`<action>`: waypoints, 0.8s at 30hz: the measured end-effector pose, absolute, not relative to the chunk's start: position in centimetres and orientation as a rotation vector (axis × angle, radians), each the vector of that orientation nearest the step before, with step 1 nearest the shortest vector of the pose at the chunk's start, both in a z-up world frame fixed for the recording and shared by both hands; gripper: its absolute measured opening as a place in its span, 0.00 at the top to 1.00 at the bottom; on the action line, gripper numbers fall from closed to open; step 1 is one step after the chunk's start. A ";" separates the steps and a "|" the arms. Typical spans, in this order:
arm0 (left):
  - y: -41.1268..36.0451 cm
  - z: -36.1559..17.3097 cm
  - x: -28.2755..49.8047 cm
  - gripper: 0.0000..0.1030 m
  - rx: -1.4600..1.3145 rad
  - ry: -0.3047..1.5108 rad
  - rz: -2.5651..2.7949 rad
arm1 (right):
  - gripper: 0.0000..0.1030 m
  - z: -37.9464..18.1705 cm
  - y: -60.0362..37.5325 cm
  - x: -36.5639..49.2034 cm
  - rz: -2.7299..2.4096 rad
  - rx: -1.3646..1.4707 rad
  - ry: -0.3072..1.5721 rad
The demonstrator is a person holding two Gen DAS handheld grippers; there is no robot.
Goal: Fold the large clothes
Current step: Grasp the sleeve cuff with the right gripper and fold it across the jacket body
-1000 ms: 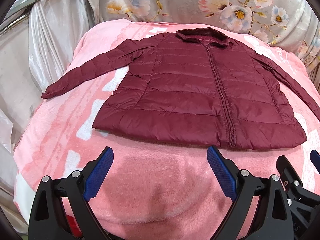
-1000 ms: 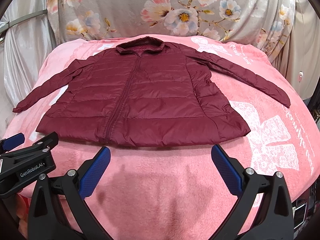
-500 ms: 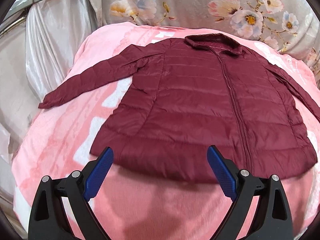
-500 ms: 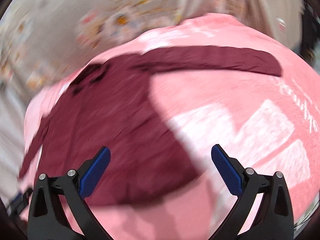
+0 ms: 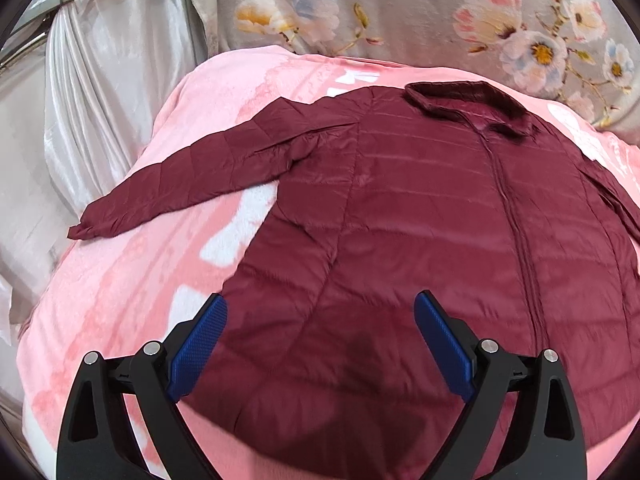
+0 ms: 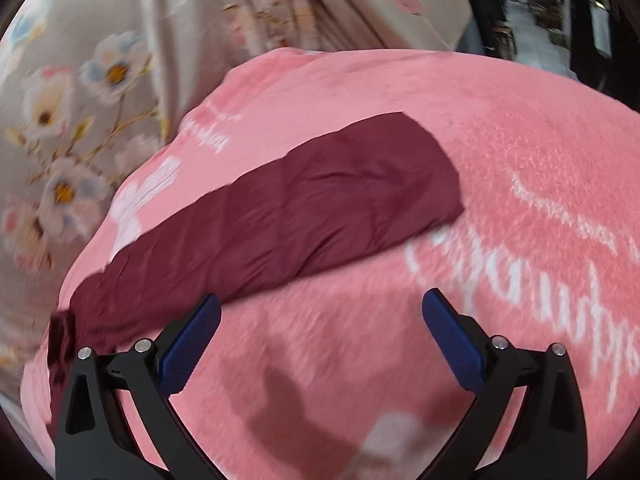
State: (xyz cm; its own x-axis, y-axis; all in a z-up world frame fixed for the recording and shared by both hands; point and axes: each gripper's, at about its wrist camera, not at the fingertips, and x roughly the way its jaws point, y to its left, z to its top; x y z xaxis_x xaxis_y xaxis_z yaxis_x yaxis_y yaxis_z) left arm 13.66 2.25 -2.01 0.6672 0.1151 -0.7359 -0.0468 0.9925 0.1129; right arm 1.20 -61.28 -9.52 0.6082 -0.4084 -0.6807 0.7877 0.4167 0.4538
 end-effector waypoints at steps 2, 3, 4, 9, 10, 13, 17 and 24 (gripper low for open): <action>2.4 -2.1 14.5 0.10 0.077 0.836 0.093 | 0.04 -9.7 -62.4 1.5 -0.796 0.847 0.470; 2.5 -2.2 14.9 0.10 0.071 0.837 0.094 | 0.04 -9.7 -62.5 1.5 -0.798 0.848 0.461; 2.5 -2.3 15.3 0.10 0.072 0.839 0.097 | 0.04 -9.7 -62.9 1.8 -0.798 0.853 0.454; 2.5 -3.2 17.0 0.10 0.090 0.873 0.122 | 0.71 -9.6 -65.0 3.8 -0.797 0.888 0.456; 2.5 -3.3 17.3 0.10 0.088 0.879 0.125 | 0.85 -9.6 -65.3 4.2 -0.782 0.907 0.448; 2.9 -3.6 17.8 0.10 0.090 0.881 0.140 | 0.92 -7.2 -64.2 5.9 -0.748 0.847 0.410; 3.4 -3.9 18.3 0.10 0.117 0.869 0.171 | 0.92 0.4 -57.7 10.9 -0.554 0.657 0.341; 6.1 -4.2 18.6 0.10 0.062 0.878 0.211 | 0.93 8.8 -37.0 20.5 -0.045 0.301 0.376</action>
